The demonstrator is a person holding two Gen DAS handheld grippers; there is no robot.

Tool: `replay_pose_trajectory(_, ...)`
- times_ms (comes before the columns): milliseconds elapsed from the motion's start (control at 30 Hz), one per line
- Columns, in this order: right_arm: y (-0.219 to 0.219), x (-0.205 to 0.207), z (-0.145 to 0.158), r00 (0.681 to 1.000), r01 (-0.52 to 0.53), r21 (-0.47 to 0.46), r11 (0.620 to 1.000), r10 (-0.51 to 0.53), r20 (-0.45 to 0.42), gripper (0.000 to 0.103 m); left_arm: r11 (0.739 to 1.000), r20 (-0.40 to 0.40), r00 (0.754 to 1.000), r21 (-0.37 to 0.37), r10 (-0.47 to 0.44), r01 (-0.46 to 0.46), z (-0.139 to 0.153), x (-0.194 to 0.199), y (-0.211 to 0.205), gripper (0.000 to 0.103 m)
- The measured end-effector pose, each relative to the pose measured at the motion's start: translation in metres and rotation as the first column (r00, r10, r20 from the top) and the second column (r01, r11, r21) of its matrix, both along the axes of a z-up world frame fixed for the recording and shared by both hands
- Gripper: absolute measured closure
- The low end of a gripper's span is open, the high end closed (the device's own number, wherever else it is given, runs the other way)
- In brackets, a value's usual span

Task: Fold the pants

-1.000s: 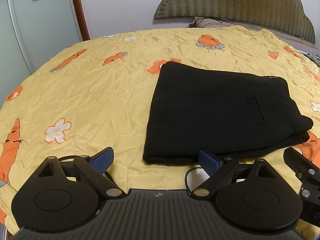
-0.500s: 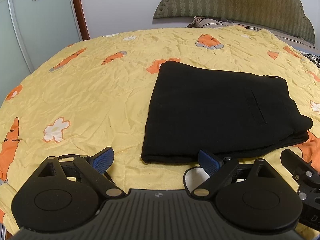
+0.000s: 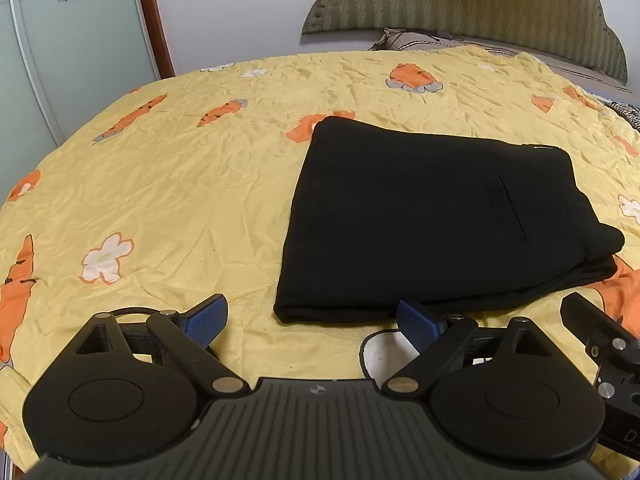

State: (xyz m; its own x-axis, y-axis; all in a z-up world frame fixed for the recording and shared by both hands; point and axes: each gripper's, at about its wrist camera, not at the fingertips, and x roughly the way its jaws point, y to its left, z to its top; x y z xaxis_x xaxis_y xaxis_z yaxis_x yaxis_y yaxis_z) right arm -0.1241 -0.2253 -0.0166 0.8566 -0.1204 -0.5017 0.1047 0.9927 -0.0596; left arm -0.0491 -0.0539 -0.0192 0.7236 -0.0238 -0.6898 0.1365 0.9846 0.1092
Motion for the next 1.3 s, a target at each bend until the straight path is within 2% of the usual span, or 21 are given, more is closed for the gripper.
replay_pose_trajectory(1300,0.0024,-0.0003,0.0001,1.000,-0.008,-0.004,1.000,0.008,-0.004,0.000,1.000,-0.005,1.000,0.001,-0.009,0.009,-0.0018,0.0003,-0.0019,0.009)
